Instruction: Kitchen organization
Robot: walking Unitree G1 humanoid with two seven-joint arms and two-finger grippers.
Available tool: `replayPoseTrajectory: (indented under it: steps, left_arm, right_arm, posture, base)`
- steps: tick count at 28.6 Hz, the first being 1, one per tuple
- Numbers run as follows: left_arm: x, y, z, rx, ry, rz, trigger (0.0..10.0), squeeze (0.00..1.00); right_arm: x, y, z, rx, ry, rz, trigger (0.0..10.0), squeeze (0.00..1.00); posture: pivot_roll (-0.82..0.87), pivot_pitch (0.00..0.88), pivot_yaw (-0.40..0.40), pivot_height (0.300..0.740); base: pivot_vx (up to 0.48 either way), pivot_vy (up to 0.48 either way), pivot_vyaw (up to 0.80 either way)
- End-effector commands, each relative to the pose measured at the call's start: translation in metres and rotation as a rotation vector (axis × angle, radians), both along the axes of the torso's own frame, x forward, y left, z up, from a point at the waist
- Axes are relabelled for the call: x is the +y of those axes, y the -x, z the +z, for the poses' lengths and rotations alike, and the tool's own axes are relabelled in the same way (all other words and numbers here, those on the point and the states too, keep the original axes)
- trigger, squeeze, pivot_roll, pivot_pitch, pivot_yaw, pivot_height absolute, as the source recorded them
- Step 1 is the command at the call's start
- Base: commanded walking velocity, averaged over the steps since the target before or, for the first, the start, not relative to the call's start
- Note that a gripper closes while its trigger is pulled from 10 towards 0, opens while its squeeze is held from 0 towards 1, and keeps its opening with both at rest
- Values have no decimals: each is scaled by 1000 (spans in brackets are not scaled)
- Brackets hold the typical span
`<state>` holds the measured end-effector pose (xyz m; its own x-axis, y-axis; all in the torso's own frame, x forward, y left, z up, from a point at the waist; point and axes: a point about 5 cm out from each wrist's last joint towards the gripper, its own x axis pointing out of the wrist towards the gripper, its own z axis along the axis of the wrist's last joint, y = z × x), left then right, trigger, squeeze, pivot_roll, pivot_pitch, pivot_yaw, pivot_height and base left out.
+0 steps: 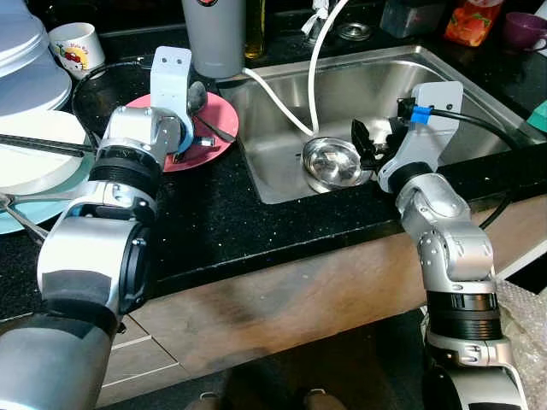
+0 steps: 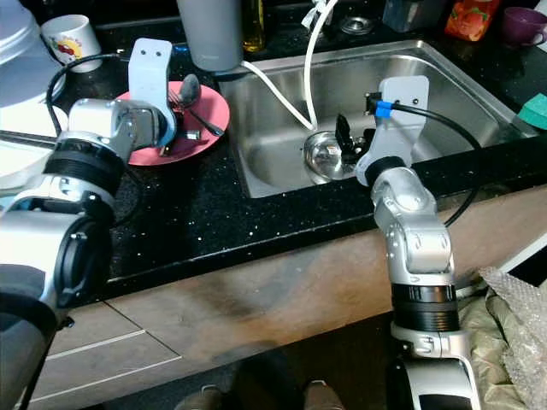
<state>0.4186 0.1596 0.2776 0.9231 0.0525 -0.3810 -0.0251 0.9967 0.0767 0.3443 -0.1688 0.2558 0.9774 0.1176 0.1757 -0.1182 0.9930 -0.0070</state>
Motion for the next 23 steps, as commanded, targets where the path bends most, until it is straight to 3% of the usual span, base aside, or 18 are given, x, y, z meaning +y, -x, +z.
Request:
replayPoseTrajectory:
  steps: [1,5,7,8,14,15,16,17,23]
  left_arm:
    - [7,2,-12,66,1,18,0,0]
    - [11,2,0,21,-8,35,0,0]
    - [13,1,11,-31,-22,47,0,0]
    - [14,1,26,-84,-32,60,0,0]
    - [-7,9,67,-207,36,-42,0,0]
    - [-14,11,68,-220,20,-75,9294,0]
    - [-18,13,69,-228,8,-97,9294,0]
    - [-26,16,68,-241,13,-151,10000,0]
    - [-43,28,67,-334,110,-311,10000,0]
  right_arm:
    - [-2,-1,0,-5,-14,-8,10000,0]
    - [-3,-1,1,-7,-13,-10,10000,0]
    - [-4,-1,1,-9,-13,-12,10000,0]
    - [-4,-1,2,-11,-13,-14,10000,0]
    - [-5,-1,3,-16,-17,-19,10000,0]
    - [-5,-1,4,-18,-18,-19,10000,0]
    - [-4,-1,4,-19,-19,-18,10000,0]
    - [-4,-1,4,-21,-21,-16,10000,0]
    - [-1,0,8,-35,-26,-11,10000,0]
  posture:
    - [27,134,9,740]
    - [26,136,9,740]
    - [25,136,10,740]
    - [25,137,9,740]
    - [30,136,9,740]
    - [31,135,9,740]
    - [31,135,11,740]
    - [31,135,11,740]
    - [26,137,19,740]
  base:
    - [0,0,0]
    - [0,0,0]
    - [0,0,0]
    - [0,0,0]
    - [0,0,0]
    - [0,0,0]
    - [0,0,0]
    - [0,0,0]
    - [0,0,0]
